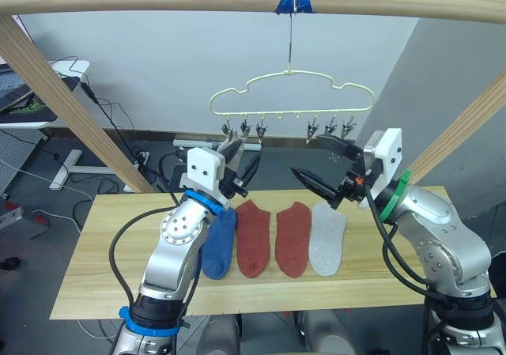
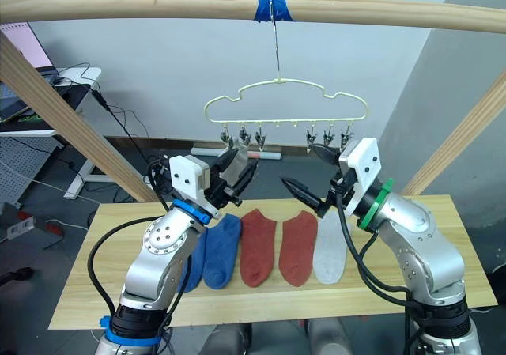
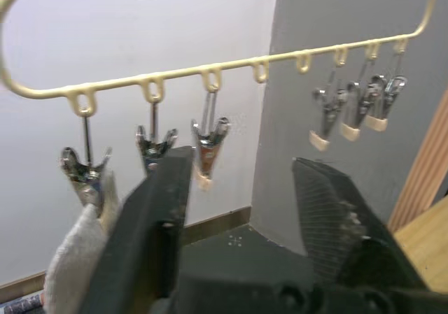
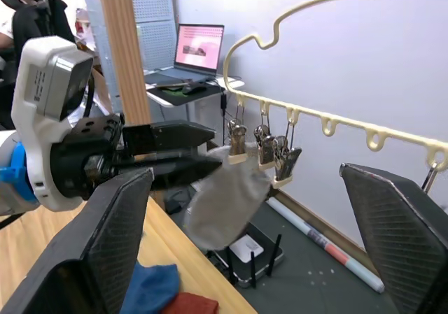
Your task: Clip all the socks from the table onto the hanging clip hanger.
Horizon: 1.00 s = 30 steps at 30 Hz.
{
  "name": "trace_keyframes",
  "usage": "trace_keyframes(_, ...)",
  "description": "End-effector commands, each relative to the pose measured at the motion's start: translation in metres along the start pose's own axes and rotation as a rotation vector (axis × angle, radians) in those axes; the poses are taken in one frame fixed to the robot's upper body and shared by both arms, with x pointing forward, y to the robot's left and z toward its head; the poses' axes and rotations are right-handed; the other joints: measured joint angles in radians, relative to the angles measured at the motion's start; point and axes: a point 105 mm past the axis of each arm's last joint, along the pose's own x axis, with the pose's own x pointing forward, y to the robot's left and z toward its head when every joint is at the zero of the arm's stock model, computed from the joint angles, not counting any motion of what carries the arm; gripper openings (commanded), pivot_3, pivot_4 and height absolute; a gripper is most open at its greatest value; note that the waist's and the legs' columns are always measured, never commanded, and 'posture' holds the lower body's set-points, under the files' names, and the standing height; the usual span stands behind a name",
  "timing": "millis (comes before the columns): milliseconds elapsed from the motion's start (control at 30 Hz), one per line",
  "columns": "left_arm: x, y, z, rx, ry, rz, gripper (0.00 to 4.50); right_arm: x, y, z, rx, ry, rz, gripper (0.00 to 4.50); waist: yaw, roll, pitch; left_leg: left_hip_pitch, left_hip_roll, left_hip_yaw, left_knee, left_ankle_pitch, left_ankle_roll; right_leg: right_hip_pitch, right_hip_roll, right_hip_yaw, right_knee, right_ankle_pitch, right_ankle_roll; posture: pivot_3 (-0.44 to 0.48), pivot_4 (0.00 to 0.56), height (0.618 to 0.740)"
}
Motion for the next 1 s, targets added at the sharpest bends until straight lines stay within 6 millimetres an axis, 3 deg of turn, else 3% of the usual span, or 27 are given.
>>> trace_keyframes(33,0.003,0.007,0.007,0.003,-0.031,0.041,1.37,0.001,0.009,0.010,-0.028,-0.047,0.020,4.50,-0.001,0.000,0.000,0.000,0.000,0.000,0.000,0.000,0.000,0.000,0.000,0.000,0.000,0.000,0.000,-0.137,0.196,0.740)
trace_keyframes(367,0.012,0.013,0.000,-0.039,-0.023,0.088,1.37,-0.001,0.020,0.004,-0.010,-0.011,0.110,4.50,-0.001,0.000,0.000,0.000,0.000,0.000,0.002,0.000,0.000,0.001,0.000,0.000,0.001,0.000,0.000,-0.148,0.198,0.740)
trace_keyframes(1000,0.029,0.026,-0.004,-0.020,-0.048,0.172,1.37,0.010,0.020,0.021,-0.036,-0.047,0.130,4.50,-0.004,0.000,0.000,0.001,-0.001,-0.002,0.007,0.000,0.000,0.004,0.000,-0.001,0.001,0.002,0.001,-0.172,0.199,0.740)
